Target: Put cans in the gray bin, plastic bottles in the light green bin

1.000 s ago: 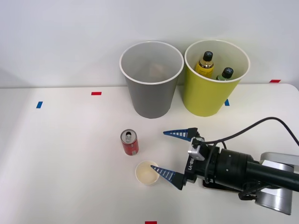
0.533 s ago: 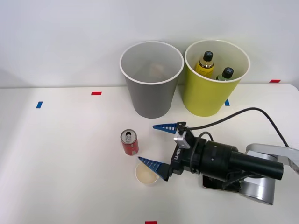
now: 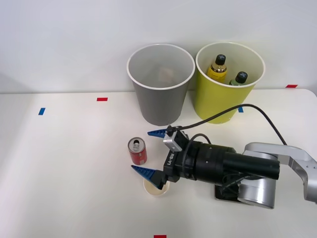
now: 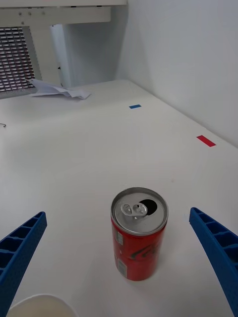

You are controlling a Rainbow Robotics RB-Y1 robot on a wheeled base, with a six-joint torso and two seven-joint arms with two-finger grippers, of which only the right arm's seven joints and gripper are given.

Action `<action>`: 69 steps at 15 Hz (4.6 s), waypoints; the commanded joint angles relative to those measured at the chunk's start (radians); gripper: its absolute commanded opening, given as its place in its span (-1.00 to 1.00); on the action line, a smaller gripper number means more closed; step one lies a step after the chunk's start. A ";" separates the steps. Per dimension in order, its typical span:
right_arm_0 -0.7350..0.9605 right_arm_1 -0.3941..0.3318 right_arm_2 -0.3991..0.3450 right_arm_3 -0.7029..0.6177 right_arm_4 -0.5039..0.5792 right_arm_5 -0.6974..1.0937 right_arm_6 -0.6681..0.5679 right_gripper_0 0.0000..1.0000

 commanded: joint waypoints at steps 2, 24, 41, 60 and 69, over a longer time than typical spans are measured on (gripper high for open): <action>-0.030 0.018 0.000 -0.009 0.008 0.094 0.010 1.00; -0.041 0.082 0.000 0.066 -0.048 0.203 -0.036 1.00; -0.083 0.145 0.018 0.140 -0.077 0.223 -0.049 1.00; -0.112 0.205 0.026 0.212 -0.091 0.250 -0.052 -1.00; -0.110 0.202 0.018 0.195 -0.162 0.082 -0.110 -1.00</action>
